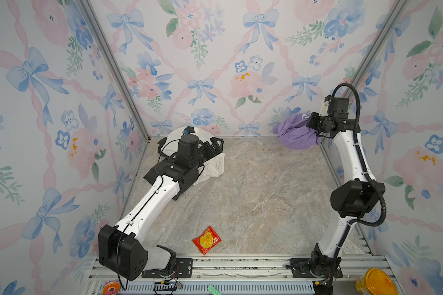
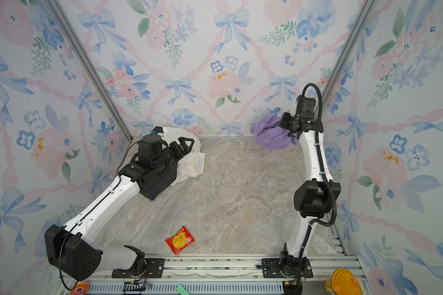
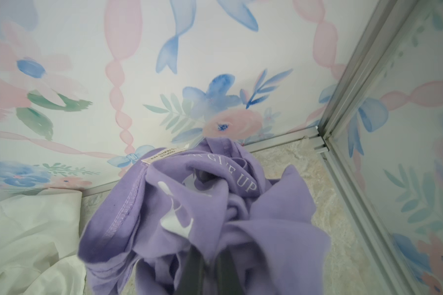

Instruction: Pick out a specific cloth from the pile

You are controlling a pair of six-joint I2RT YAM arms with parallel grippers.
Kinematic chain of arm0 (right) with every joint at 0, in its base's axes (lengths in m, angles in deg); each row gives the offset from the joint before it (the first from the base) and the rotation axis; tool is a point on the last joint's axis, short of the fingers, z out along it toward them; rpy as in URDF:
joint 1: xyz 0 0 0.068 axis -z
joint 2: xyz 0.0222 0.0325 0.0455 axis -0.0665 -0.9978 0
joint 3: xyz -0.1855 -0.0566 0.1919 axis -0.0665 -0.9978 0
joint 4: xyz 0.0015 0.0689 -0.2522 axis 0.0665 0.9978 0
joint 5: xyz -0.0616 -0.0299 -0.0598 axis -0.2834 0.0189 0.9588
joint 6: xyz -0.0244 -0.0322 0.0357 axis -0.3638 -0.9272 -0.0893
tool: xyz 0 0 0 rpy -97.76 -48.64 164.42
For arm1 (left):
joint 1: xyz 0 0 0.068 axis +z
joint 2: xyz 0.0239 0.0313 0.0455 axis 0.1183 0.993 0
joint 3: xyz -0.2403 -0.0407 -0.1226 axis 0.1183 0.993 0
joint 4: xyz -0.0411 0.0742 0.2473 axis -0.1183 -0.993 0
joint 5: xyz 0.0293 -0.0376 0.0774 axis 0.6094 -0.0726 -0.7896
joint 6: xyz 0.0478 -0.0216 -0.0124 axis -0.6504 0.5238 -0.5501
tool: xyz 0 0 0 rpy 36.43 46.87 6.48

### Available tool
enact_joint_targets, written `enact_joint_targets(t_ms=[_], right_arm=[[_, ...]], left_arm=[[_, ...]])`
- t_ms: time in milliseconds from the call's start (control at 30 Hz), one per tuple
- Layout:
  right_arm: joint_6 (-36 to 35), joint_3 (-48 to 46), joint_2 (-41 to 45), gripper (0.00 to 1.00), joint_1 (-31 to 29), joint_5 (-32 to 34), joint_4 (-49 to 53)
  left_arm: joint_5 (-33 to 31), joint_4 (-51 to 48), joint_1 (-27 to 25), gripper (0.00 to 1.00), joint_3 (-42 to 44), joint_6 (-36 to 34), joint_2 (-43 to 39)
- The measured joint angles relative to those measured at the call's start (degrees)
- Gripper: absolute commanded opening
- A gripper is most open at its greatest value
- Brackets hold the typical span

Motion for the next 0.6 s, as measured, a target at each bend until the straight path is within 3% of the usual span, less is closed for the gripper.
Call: enact_joint_targets(t_ms=[233,500,600], right_arm=[[-2.9,-4.5,3.6,0.0,0.0,0.4,-0.2],[-3.3,-38.9,9.2,0.02,0.1,0.8,-5.4],[-3.1,-47.4,8.9,0.05,0.1,0.1,-4.9]], left_arm=[[0.0,0.3,0.0,0.98,0.0,0.0,0.2],[0.0,0.5,0.0,0.98,0.0,0.5,0.7],[0.0,0.6,0.0,0.98,0.0,0.7,1.0]])
